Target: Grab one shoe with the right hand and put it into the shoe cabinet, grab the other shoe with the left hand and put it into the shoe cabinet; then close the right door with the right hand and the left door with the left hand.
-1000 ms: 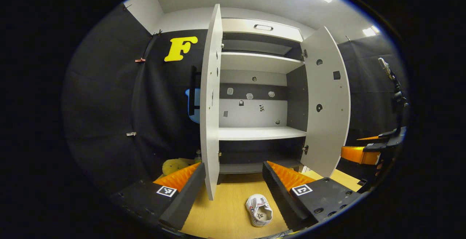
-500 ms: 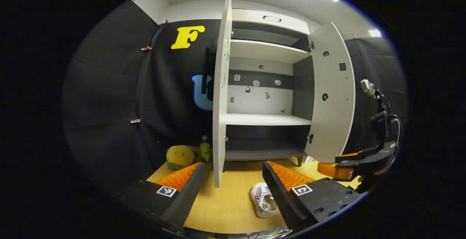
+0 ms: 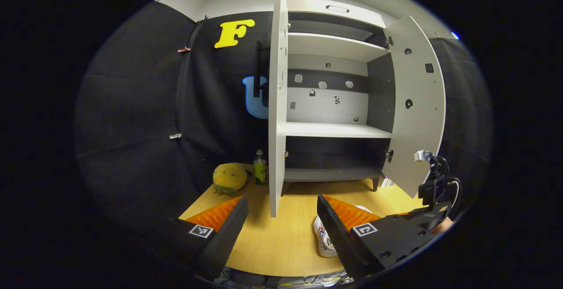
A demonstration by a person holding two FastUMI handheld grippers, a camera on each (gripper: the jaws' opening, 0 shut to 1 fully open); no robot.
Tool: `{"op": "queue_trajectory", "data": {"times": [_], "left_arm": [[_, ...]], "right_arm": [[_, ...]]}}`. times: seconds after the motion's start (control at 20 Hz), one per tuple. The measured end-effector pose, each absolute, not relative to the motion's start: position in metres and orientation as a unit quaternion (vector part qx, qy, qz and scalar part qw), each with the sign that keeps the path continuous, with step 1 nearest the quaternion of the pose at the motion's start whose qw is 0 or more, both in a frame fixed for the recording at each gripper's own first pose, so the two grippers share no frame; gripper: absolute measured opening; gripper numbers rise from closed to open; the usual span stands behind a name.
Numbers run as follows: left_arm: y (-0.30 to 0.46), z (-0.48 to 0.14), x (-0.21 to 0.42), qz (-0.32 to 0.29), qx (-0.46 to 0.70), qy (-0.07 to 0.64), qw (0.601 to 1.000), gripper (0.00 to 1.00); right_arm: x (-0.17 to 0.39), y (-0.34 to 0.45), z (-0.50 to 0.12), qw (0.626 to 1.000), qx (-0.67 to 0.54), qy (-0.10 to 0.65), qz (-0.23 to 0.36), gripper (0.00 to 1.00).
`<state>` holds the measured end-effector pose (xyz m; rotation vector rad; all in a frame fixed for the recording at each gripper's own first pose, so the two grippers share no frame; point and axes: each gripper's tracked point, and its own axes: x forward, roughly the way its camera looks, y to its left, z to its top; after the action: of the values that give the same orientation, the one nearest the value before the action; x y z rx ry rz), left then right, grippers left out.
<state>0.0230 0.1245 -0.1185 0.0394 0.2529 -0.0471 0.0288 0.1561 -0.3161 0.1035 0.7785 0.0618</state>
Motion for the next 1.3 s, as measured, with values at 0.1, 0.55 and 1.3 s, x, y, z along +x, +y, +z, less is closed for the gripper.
{"op": "queue_trajectory", "data": {"times": [0.1,0.55,1.3], "left_arm": [[0.121,-0.128,0.028,-0.028,0.026,0.136,0.990,0.99],[0.117,-0.156,0.048,-0.029,0.048,0.160,0.986,0.99],[0.113,-0.173,0.036,-0.008,0.015,0.190,0.982,0.99]], "right_arm": [[0.033,0.152,-0.339,0.919,0.038,0.391,0.023,0.99],[0.056,0.152,-0.392,0.913,0.038,0.407,0.010,0.94],[0.072,0.155,-0.400,0.924,0.033,0.382,-0.009,0.82]]}}
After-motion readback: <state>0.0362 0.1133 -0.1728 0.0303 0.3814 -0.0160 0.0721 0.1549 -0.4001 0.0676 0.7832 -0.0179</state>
